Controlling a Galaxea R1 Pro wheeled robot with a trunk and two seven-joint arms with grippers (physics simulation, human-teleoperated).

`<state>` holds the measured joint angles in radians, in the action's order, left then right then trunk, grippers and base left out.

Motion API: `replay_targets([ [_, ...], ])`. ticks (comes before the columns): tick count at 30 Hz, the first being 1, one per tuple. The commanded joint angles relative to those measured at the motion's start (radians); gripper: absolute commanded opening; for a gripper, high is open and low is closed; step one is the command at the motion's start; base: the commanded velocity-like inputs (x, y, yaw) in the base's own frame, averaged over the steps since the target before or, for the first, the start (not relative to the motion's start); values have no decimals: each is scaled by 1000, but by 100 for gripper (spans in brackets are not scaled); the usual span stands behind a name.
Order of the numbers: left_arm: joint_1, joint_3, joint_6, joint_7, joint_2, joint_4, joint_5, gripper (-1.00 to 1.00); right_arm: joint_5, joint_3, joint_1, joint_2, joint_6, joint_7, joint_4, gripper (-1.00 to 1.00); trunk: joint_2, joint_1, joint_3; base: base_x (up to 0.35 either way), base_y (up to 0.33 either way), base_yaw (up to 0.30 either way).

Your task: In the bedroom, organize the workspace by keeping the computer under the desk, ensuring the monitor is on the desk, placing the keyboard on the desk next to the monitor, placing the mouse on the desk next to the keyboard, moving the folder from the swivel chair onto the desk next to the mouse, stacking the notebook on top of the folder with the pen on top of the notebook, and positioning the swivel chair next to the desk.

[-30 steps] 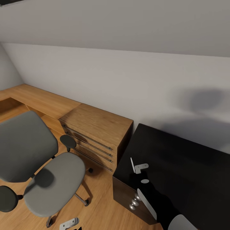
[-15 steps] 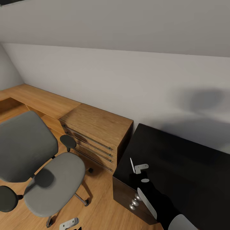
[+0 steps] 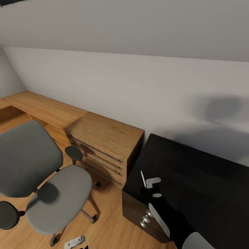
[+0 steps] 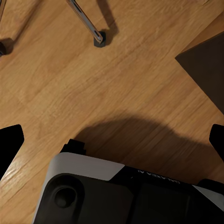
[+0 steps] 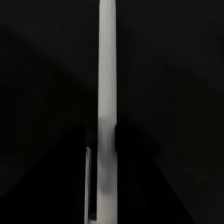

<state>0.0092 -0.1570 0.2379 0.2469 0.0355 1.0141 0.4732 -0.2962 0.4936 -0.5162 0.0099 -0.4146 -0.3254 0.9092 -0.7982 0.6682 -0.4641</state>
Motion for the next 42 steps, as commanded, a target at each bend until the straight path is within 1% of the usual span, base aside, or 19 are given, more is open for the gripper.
replay_targets([
  [1, 0, -4, 3, 9, 1, 3, 10, 100, -14, 3, -1, -1, -6, -9, 0, -100, -1, 0, -1, 0, 0, 0],
  [2, 1, -3, 3, 10, 1, 3, 10, 100, -15, 3, -1, -1, -6, -9, 0, -100, -1, 0, -1, 0, 0, 0],
  [11, 0, -4, 3, 12, 1, 3, 10, 100, -14, 3, -1, -1, -6, -9, 2, -100, 62, -34, 27, 0, 0, 0],
  [14, 1, -4, 3, 13, 0, 3, 10, 100, -14, 3, 1, -6, -18, -11, 70, -100, 83, -46, 37, 0, 0, 0],
  [17, 0, -4, 3, 14, 0, 3, 9, 100, -19, -11, 3, -11, -81, -14, 170, -100, 104, -57, 46, 0, 0, 0],
  [18, 0, -4, 3, 14, 0, 3, 9, 100, -21, -16, 4, -13, -87, -14, 186, -100, 111, -61, 49, 0, 0, 0],
  [21, 0, -4, 3, 14, 0, 3, 9, 100, -34, -54, 7, -26, -122, -16, 257, -100, 132, -73, 58, 0, 0, 0],
  [23, 0, -4, 3, 14, 0, 3, 8, 100, -60, -87, 8, -33, -163, -16, 291, -100, 146, -80, 65, 0, 0, 0],
  [25, 1, -4, 3, 14, 0, 3, 8, 100, -84, -129, 8, -37, -195, -17, 322, -100, 160, -88, 71, 0, 0, 0],
  [27, 1, -4, 3, 14, 0, 3, 8, 100, -95, -167, 9, -38, -210, -17, 343, -100, 174, -96, 77, 0, 0, 0],
  [28, 0, -4, 3, 14, 0, 3, 8, 100, -102, -207, 10, -39, -218, -17, 356, -100, 181, -99, 81, 0, 0, -147],
  [30, 0, -4, 3, 14, 0, 3, 8, 100, -103, -223, 10, -39, -219, -17, 357, -100, 195, -107, 89, 0, 0, -187],
  [32, 1, -4, 3, 14, 0, 3, 8, 100, -104, -254, 10, -39, -221, -17, 358, -100, 209, -115, 97, 0, 0, -218],
  [33, 1, -4, 3, 14, 0, 3, 8, 100, -104, -260, 10, -39, -221, -17, 358, -100, 216, -119, 101, 0, 0, -228],
  [35, 0, -4, 3, 14, 0, 3, 8, 100, -104, -305, 10, -39, -222, -17, 359, -100, 230, -126, 110, 0, 0, -237],
  [37, 0, -4, 3, 14, 0, 3, 8, 100, -104, -329, 10, -39, -223, -17, 359, -100, 244, -134, 118, 0, 0, -240],
  [40, 0, -4, 3, 14, 0, 3, 8, 100, -104, -384, 10, -39, -223, -17, 359, -100, 265, -145, 130, 0, 0, -241],
  [41, 1, -4, 3, 14, 0, 3, 8, 100, -103, -391, 10, -39, -223, -17, 358, -100, 272, -149, 135, 0, 0, -241],
  [42, 1, -4, 3, 14, 0, 3, 8, 100, -103, -409, 10, -39, -223, -17, 358, -100, 279, -153, 139, 0, 0, -242],
])
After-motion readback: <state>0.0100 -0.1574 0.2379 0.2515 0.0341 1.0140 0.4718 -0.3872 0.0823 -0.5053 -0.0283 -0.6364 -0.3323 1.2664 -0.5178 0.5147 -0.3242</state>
